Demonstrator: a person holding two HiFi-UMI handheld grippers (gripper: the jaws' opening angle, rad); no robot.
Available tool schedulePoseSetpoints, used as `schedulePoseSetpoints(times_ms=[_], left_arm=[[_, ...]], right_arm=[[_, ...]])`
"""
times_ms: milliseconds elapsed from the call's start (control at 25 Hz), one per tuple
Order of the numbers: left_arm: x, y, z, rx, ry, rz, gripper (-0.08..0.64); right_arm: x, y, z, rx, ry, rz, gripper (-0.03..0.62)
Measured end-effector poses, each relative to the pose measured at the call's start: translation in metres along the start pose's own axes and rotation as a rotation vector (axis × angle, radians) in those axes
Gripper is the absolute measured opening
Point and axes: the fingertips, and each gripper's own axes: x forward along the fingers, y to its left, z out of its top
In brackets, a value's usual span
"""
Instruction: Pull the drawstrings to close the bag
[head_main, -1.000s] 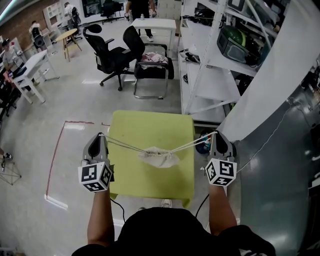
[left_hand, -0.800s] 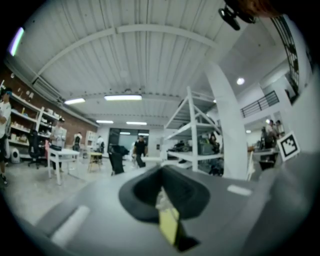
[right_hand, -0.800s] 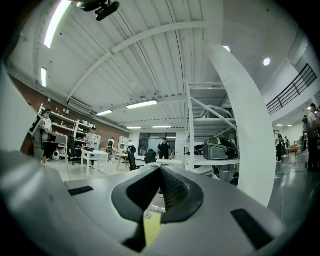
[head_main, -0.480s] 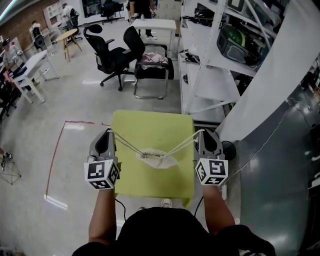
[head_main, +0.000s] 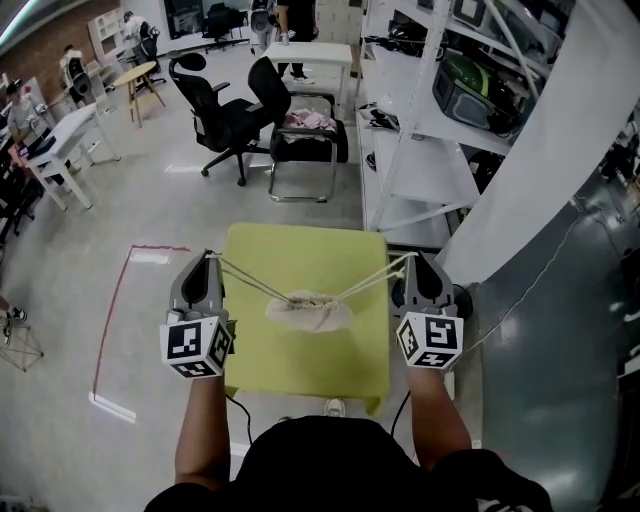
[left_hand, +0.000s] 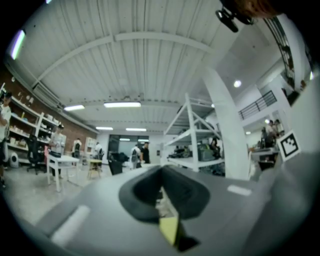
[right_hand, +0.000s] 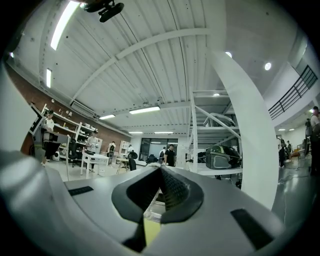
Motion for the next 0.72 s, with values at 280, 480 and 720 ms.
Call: schedulePoseSetpoints(times_ms=[280, 480, 720], left_arm=[[-0.003, 0.011, 0.009, 0.015, -0.016, 0.025, 0.009], [-0.006, 0.009, 0.008, 0.02, -0.008, 0.024, 0.009], [-0.005, 0.006, 0.006, 0.025, 0.002, 0.015, 0.009]], right_arm=[[-0.003, -0.008, 0.011, -0.01, -0.021, -0.023, 0.008], [-0.005, -0.002, 0.014, -0.024, -0.018, -0.016, 0.008], [-0.004, 0.005, 0.012, -0.035, -0.013, 0.0, 0.008]])
